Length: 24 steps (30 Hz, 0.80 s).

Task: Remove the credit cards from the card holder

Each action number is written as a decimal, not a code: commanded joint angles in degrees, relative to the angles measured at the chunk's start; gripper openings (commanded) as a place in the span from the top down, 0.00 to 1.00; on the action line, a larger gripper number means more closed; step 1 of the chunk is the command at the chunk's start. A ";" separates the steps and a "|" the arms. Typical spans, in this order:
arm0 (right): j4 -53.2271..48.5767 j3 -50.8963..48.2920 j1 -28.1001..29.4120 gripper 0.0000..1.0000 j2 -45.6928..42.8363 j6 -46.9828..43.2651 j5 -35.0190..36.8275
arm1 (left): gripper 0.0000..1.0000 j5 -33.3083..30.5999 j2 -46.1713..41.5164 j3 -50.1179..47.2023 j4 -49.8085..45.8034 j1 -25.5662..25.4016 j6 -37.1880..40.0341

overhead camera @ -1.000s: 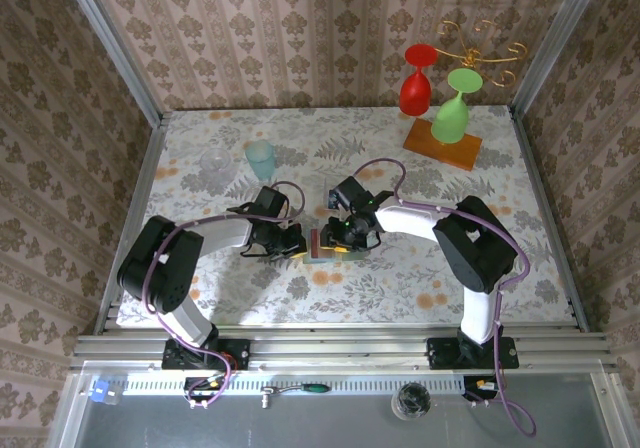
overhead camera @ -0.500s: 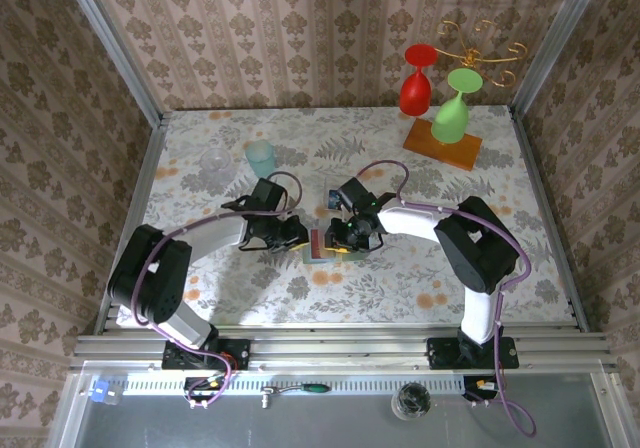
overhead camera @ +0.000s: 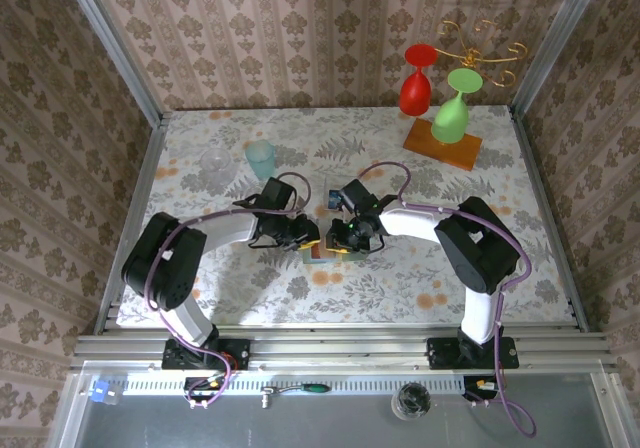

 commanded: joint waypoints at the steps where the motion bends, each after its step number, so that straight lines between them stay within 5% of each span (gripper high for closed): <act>1: -0.62 -1.30 -0.23 0.77 -1.12 0.68 -0.56 | 0.77 0.80 1.17 1.94 0.01 -0.42 -1.13; 24: -2.98 -3.69 -4.08 0.77 -8.55 -1.72 1.00 | 0.79 2.08 2.79 6.92 -0.25 -2.51 -2.11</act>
